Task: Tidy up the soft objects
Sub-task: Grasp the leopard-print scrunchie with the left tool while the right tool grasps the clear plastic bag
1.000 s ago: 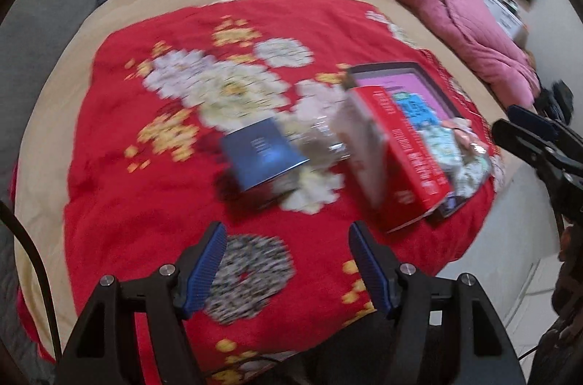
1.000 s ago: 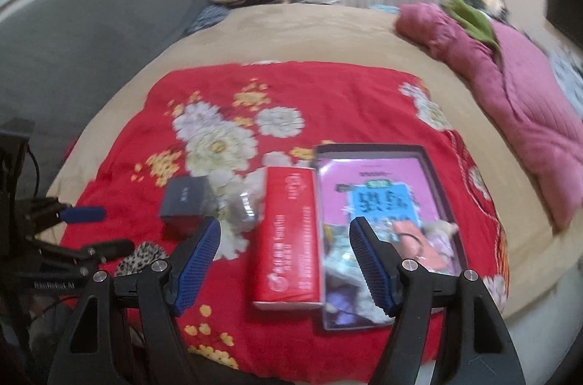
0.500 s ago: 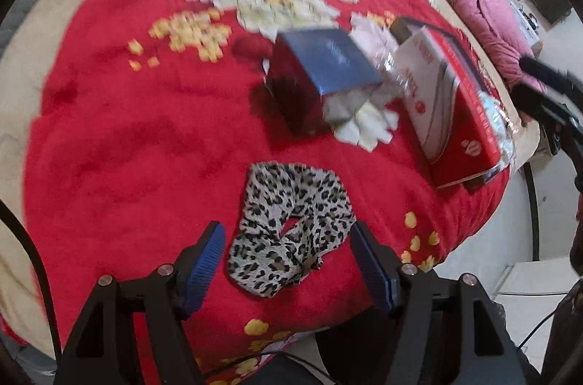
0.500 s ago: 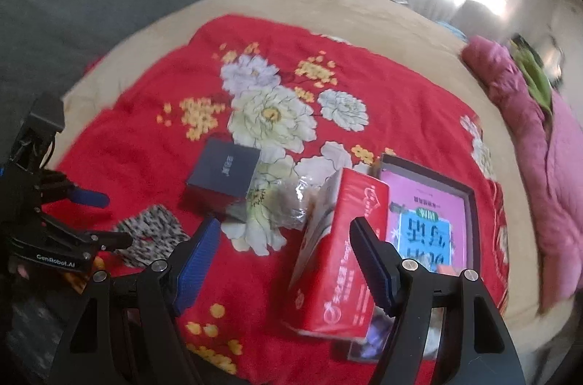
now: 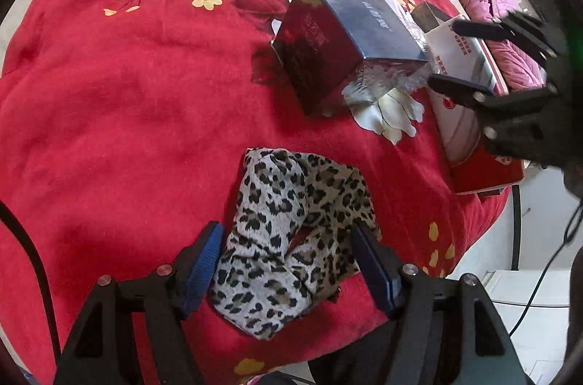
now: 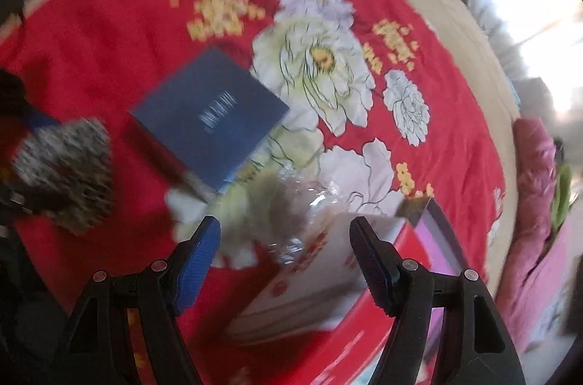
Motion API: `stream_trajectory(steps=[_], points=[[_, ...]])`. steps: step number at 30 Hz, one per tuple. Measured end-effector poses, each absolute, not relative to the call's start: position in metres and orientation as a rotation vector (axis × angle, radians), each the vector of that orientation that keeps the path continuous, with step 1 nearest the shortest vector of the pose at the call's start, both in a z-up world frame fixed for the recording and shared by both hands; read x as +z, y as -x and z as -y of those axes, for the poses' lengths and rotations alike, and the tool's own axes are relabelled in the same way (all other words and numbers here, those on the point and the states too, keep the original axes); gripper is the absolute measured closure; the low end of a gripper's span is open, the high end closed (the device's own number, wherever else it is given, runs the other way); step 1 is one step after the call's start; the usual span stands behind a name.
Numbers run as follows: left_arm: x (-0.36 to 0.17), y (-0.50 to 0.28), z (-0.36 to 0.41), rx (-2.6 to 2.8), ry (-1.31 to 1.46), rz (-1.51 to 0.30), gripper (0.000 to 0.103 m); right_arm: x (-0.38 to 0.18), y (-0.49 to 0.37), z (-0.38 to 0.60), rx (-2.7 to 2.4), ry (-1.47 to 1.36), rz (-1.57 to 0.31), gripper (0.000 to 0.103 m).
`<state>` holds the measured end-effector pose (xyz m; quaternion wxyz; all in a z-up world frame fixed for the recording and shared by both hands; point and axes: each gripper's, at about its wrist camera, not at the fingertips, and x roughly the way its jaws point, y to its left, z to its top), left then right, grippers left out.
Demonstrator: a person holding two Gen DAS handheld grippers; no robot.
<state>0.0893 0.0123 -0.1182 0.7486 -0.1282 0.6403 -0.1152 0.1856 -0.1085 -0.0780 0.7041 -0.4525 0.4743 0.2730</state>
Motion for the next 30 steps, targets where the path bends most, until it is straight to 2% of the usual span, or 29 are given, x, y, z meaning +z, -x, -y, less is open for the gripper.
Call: stream_trajectory(steps=[8, 10, 13, 16, 17, 20, 21, 24, 30], points=[[-0.123, -0.097, -0.006, -0.242, 0.238, -1.390, 0.034, -0.107, -0.209, 0.096, 0.660, 1.161, -1.112, 0.029], [-0.124, -0.099, -0.002, -0.234, 0.221, -1.393, 0.035, -0.114, -0.207, 0.094, 0.687, 1.201, -1.122, 0.040], [-0.126, -0.101, 0.002, -0.220, 0.209, -1.391, 0.037, -0.123, -0.205, 0.091, 0.720, 1.257, -1.107, 0.041], [-0.127, -0.103, 0.004, -0.190, 0.204, -1.388, 0.048, -0.121, -0.211, 0.090, 0.731, 1.225, -1.107, 0.047], [-0.126, -0.104, 0.004, -0.185, 0.200, -1.387, 0.058, -0.118, -0.213, 0.092, 0.733, 1.204, -1.104, 0.048], [-0.126, -0.106, -0.001, -0.189, 0.275, -1.403, 0.080, -0.103, -0.215, 0.097, 0.726, 1.112, -1.104, 0.049], [-0.125, -0.106, -0.003, -0.204, 0.329, -1.404, 0.083, -0.095, -0.215, 0.101, 0.724, 1.065, -1.103, 0.050], [-0.124, -0.104, -0.008, -0.207, 0.361, -1.393, 0.087, -0.065, -0.215, 0.116, 0.707, 0.903, -1.083, 0.054], [-0.103, -0.098, -0.014, -0.221, 0.390, -1.339, 0.087, -0.019, -0.200, 0.140, 0.693, 0.655, -1.010, 0.054]])
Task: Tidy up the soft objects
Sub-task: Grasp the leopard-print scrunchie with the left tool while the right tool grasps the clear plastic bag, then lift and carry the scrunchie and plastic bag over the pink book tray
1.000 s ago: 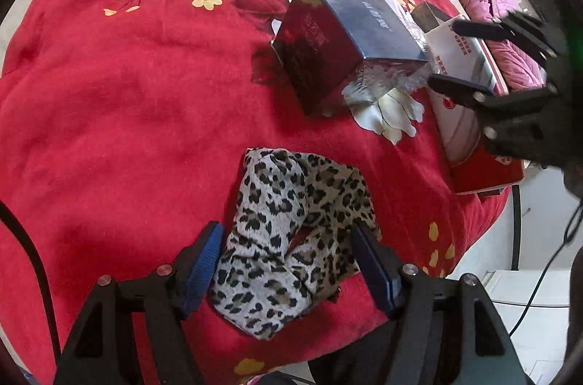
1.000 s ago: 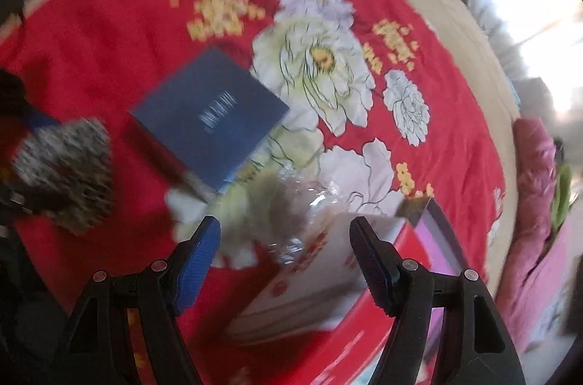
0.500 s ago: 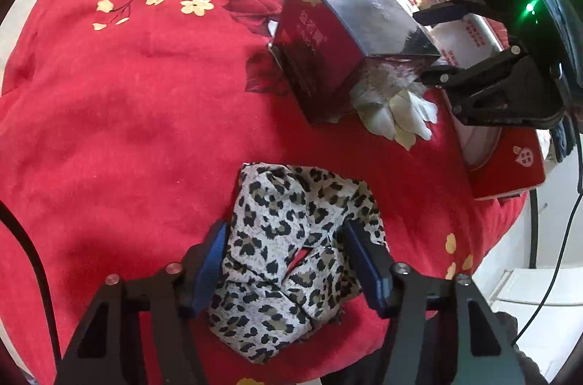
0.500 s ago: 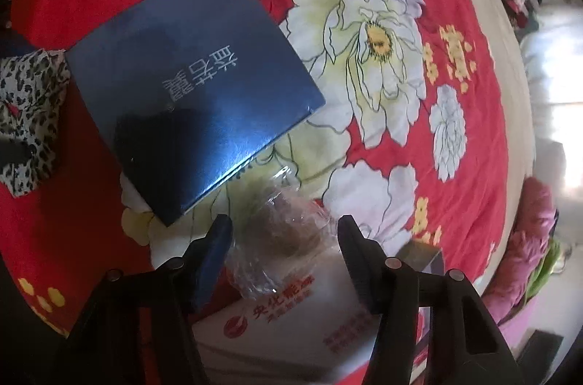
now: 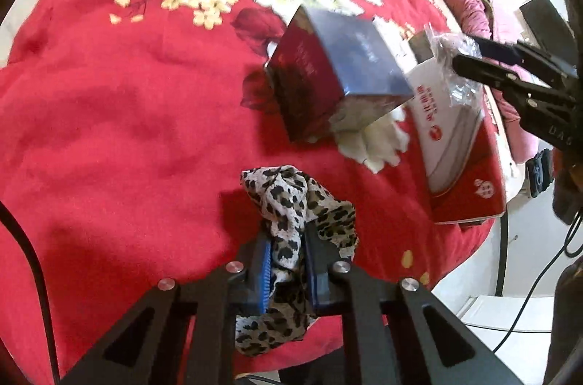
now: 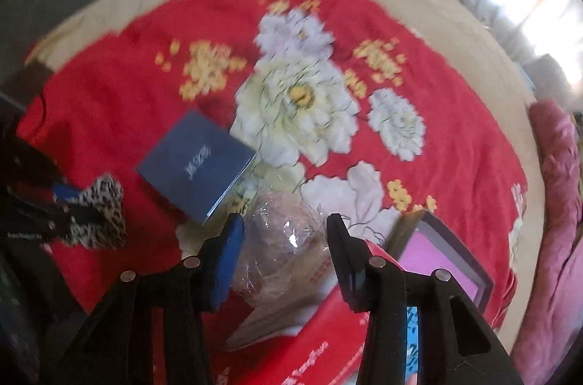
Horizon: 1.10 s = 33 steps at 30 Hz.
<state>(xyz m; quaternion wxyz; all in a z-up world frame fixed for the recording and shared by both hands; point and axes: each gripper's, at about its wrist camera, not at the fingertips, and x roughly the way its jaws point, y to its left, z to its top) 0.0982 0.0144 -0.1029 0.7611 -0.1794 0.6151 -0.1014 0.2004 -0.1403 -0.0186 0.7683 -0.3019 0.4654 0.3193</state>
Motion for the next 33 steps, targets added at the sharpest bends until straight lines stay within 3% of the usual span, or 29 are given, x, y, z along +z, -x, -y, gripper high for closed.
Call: stream_trajectory(steps=[9, 19, 33], points=[[-0.029, -0.090, 0.001, -0.245, 0.320, -1.188, 0.087, 0.029, -0.173, 0.170, 0.647, 0.489, -0.912, 0.055], [0.064, -0.113, 0.077, -0.366, 0.215, -1.022, 0.087, 0.115, -0.148, 0.278, 0.481, 0.264, -0.806, 0.055], [0.095, -0.126, 0.224, -0.543, 0.029, -1.000, 0.087, 0.134, -0.105, 0.406, 0.327, 0.108, -0.763, 0.055]])
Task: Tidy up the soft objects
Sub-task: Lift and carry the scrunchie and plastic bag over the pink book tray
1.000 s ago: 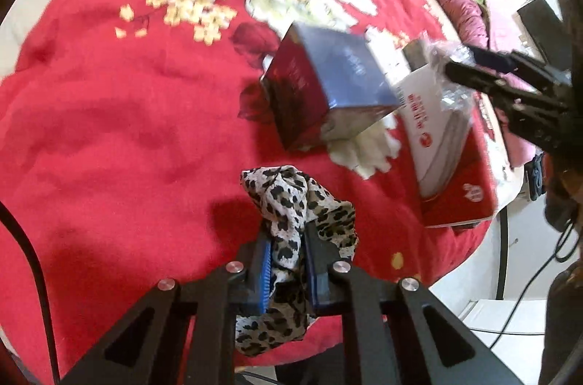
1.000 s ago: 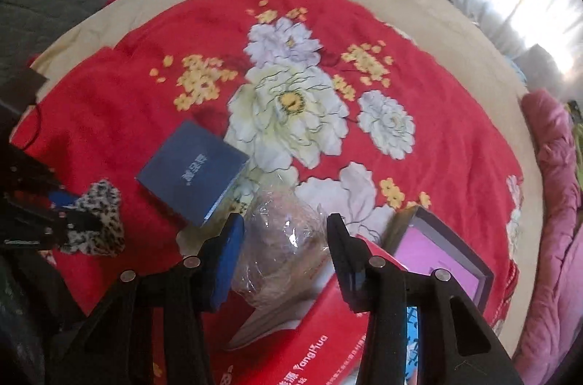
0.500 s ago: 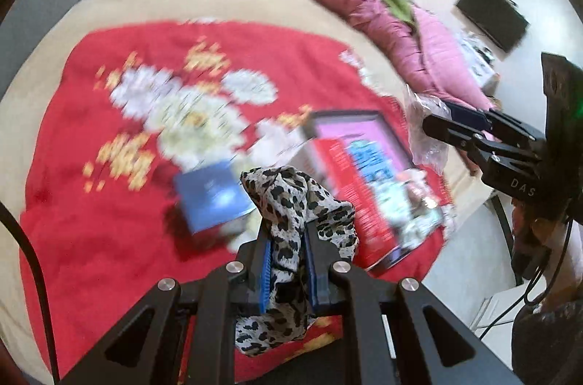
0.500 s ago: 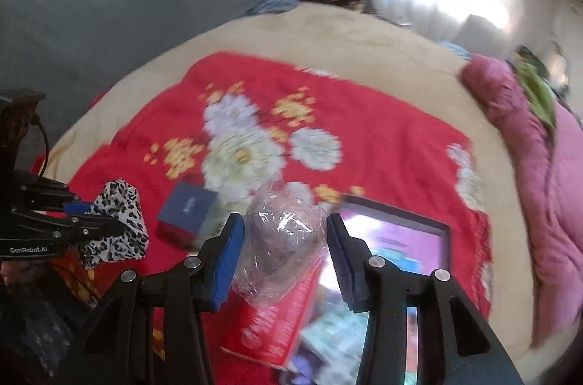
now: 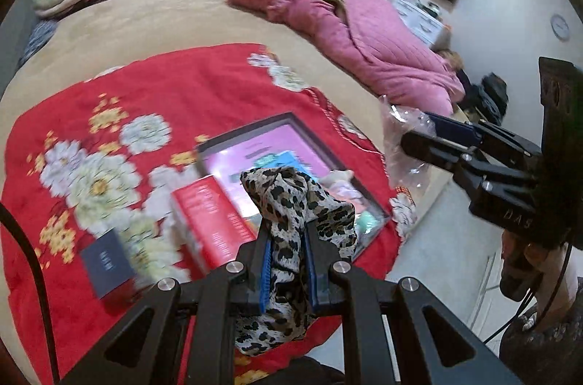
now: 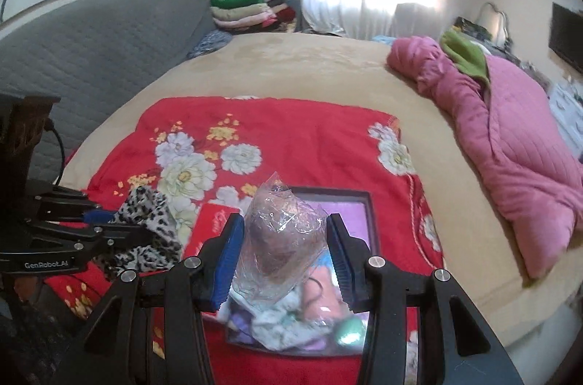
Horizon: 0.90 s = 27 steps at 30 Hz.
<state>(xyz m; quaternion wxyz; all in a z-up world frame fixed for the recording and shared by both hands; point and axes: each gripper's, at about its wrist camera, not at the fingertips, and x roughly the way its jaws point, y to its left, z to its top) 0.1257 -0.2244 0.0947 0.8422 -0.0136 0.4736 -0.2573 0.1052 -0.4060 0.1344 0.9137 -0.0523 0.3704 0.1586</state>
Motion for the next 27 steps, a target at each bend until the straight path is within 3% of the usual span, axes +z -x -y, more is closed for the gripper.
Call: stream_trajectory(steps=[12, 27], points=[[0.059, -0.133, 0.301, -0.576, -0.068, -1.060, 0.087, 0.105, -0.100, 0.464, 0.272, 0.045, -0.804, 0.055], [0.018, -0.148, 0.332, -0.573, -0.132, -1.134, 0.087, 0.054, -0.119, 0.487, 0.255, 0.008, -0.911, 0.055]])
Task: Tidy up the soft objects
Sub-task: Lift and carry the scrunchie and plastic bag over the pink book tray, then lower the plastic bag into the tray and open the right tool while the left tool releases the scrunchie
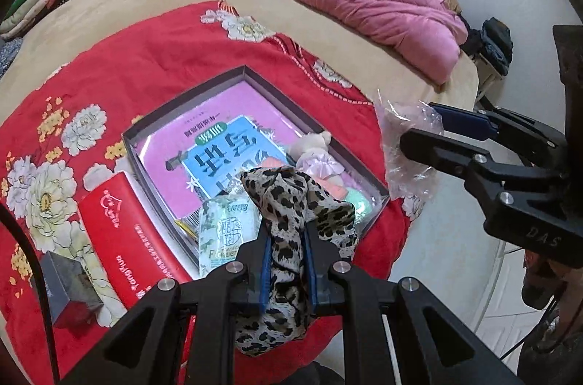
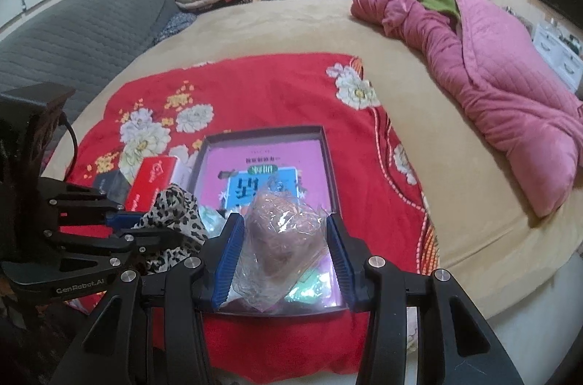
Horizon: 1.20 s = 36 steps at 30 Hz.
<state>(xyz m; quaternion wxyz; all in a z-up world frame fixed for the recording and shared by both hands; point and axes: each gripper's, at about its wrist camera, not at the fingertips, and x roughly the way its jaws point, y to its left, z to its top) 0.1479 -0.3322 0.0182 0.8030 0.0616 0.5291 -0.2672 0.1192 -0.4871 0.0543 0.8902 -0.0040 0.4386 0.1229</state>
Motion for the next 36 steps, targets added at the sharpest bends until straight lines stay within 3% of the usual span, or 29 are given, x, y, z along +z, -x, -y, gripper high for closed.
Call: stream_trajectory(steps=[19, 36], points=[[-0.040, -0.171, 0.348, -0.587, -0.143, -1.248, 0.087, -0.038, -0.157, 0.498, 0.185, -0.034, -1.089, 0.055], [-0.049, -0.181, 0.349, -0.588, -0.155, -1.259, 0.086, -0.048, -0.177, 0.489, 0.174, -0.003, -1.082, 0.051]])
